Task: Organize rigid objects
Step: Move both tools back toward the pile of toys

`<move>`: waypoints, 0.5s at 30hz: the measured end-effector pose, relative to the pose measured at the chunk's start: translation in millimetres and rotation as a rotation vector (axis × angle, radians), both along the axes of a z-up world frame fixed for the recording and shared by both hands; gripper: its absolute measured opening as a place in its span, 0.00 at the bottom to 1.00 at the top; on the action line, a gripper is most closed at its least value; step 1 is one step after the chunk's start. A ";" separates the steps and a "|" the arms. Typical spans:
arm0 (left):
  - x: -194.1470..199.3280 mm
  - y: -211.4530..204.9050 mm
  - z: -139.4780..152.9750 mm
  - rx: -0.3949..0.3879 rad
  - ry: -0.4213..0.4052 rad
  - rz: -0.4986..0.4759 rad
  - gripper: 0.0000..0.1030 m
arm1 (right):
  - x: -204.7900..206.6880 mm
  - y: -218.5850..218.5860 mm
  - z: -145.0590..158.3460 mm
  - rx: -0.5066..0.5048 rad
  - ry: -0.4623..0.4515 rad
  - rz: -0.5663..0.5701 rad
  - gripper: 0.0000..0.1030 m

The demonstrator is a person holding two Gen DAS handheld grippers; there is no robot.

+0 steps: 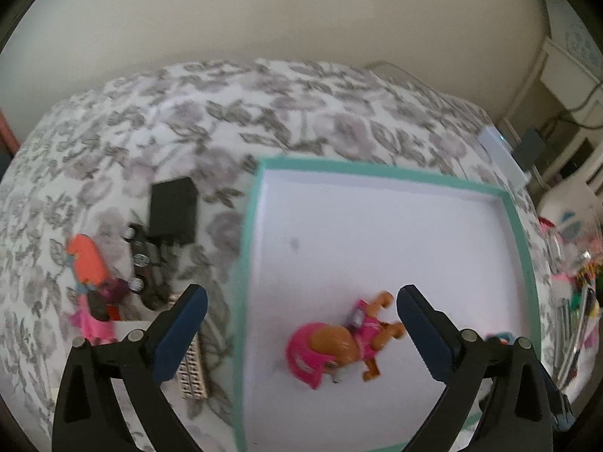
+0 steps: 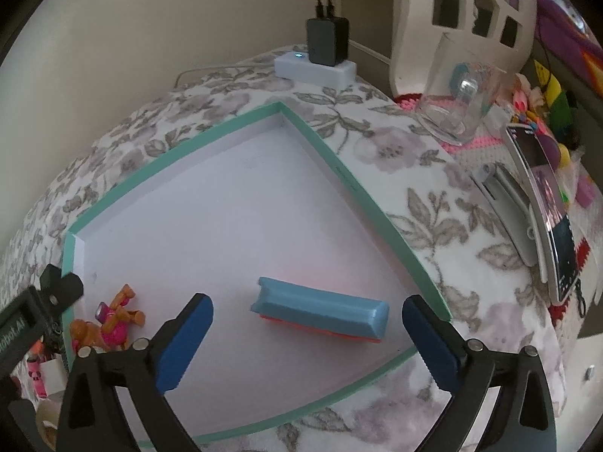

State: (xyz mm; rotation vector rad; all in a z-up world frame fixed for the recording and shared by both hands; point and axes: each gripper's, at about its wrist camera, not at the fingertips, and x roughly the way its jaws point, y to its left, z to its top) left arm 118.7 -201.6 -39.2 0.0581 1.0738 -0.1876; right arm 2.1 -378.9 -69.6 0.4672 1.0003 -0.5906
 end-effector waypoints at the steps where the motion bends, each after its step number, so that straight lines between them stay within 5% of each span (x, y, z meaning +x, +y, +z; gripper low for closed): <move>1: 0.3 2.9 0.9 0.004 -0.013 0.009 0.98 | 0.5 1.5 0.5 -0.003 -0.005 0.008 1.00; 15: 5.1 54.2 27.9 -0.045 -0.092 0.178 0.98 | 3.7 22.3 19.9 -0.096 -0.100 0.065 1.00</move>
